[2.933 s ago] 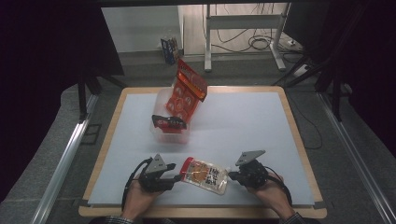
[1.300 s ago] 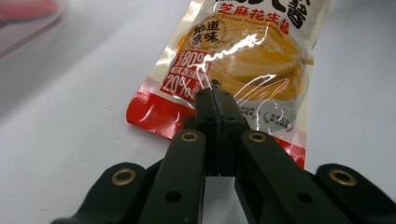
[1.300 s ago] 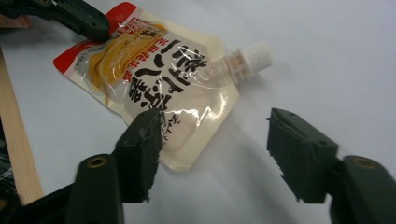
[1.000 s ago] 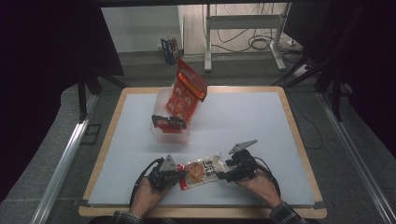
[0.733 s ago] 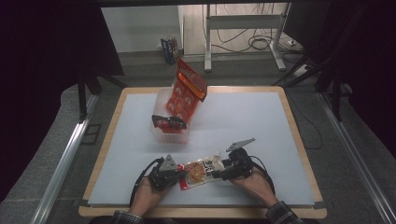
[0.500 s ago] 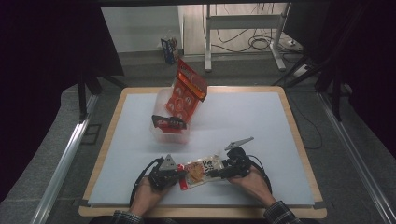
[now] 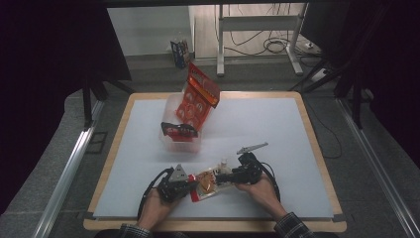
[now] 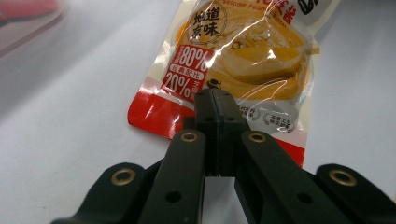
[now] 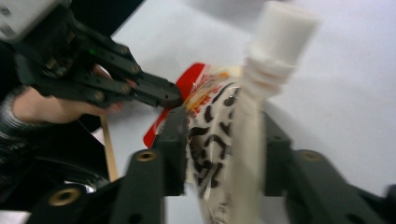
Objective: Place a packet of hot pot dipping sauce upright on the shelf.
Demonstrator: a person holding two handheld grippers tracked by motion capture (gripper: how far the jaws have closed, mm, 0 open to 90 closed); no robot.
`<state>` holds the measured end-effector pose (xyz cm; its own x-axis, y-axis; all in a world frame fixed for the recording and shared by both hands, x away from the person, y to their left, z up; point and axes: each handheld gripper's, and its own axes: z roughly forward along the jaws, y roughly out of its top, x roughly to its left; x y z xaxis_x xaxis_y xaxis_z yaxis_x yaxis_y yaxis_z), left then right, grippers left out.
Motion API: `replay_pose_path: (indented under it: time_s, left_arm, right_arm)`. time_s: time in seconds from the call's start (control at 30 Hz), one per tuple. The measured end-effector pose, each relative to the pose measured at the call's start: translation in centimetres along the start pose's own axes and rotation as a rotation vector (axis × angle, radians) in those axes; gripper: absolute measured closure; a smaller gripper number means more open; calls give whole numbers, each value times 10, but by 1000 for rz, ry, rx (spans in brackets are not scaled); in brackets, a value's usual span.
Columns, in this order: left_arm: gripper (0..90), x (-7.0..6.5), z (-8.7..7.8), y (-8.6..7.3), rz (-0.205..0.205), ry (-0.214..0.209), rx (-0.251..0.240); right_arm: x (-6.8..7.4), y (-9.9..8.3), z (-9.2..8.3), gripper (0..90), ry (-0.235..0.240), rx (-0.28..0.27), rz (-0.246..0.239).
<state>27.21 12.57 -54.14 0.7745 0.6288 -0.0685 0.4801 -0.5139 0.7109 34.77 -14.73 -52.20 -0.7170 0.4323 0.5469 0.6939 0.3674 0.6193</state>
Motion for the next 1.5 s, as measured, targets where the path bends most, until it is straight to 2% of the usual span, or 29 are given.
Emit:
replay_pose_path:
  time_s: [0.1, 0.23, 0.33, 0.4, 0.57, 0.73, 1.0, 1.1, 1.23, 1.33, 1.5]
  left_arm:
    - [900, 0, 0, 0, 2, 4, 3]
    - [890, -2, -2, -1, 18, 18, -10]
    - [774, -2, -5, -2, 32, 33, -21]
    - [722, -2, -6, -3, 28, 30, -27]
    - [658, -5, -5, -2, 31, 21, -28]
    - [543, -8, -3, 0, 37, 19, -30]
    - [274, -4, -10, 0, 5, 28, -79]
    - [203, -1, -12, -1, -20, 20, -99]
    - [71, 0, -13, -1, -26, 38, -93]
    - [35, 1, -15, -1, -36, 45, -102]
    - [23, 3, -18, -3, -51, 59, -121]
  right_arm:
    - [5, 2, 0, 731, -43, 16, -36]
    - [14, 9, 0, 807, -59, 21, -96]
    - [20, 15, -1, 821, -68, 30, -127]
    - [23, 18, -3, 828, -62, 29, -139]
    - [27, 26, -14, 836, -38, -1, -135]
    - [30, 33, -26, 841, -74, -19, -161]
    - [34, 48, -48, 847, -149, -33, -216]
    - [34, 56, -56, 854, -171, -37, -229]
    - [34, 68, -63, 869, -204, -32, -256]
    - [35, 76, -66, 873, -244, -27, -279]
    - [34, 89, -72, 875, -261, -42, -291]
